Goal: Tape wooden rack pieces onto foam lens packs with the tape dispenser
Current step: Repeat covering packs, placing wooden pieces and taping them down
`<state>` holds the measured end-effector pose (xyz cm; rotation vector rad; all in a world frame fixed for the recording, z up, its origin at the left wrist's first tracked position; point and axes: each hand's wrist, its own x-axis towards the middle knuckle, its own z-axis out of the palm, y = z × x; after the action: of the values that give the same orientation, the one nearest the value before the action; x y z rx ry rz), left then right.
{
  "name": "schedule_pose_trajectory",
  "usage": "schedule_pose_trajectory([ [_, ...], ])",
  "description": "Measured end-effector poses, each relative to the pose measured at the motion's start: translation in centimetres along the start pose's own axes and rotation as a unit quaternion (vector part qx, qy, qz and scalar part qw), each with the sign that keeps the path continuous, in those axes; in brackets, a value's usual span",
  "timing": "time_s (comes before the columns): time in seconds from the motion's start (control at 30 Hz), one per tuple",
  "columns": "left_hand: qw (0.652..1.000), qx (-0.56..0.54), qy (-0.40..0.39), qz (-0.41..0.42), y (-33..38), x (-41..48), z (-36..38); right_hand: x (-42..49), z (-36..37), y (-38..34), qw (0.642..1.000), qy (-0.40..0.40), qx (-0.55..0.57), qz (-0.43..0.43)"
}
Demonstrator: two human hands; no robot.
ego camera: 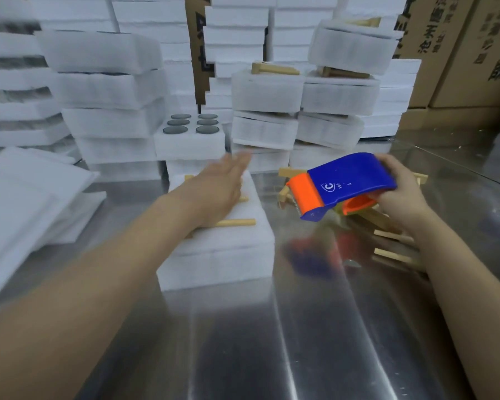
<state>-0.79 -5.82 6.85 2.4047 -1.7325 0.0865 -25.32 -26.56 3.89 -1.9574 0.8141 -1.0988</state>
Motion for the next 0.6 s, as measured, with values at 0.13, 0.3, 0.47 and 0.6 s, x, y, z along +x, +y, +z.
schedule_pose_trajectory([
  [0.13, 0.993, -0.108, -0.032, 0.026, 2.5, 1.7, -0.4, -0.5, 0.3, -0.5, 0.999, -0.009, -0.031, -0.002],
  [0.3, 0.988, 0.086, 0.12, -0.054, 4.8, 4.3, 1.3, -0.5, 0.3, -0.4, 0.999, -0.002, -0.042, 0.01],
  [0.47, 0.996, 0.028, 0.084, 0.005, 3.9, 4.9, 2.6, -0.2, 0.6, -0.8, 0.999, 0.04, -0.02, 0.03],
  [0.6, 0.997, -0.002, 0.077, 0.029, 3.6, 4.9, 2.6, -0.5, 0.9, -1.8, 0.998, 0.042, -0.041, -0.017],
])
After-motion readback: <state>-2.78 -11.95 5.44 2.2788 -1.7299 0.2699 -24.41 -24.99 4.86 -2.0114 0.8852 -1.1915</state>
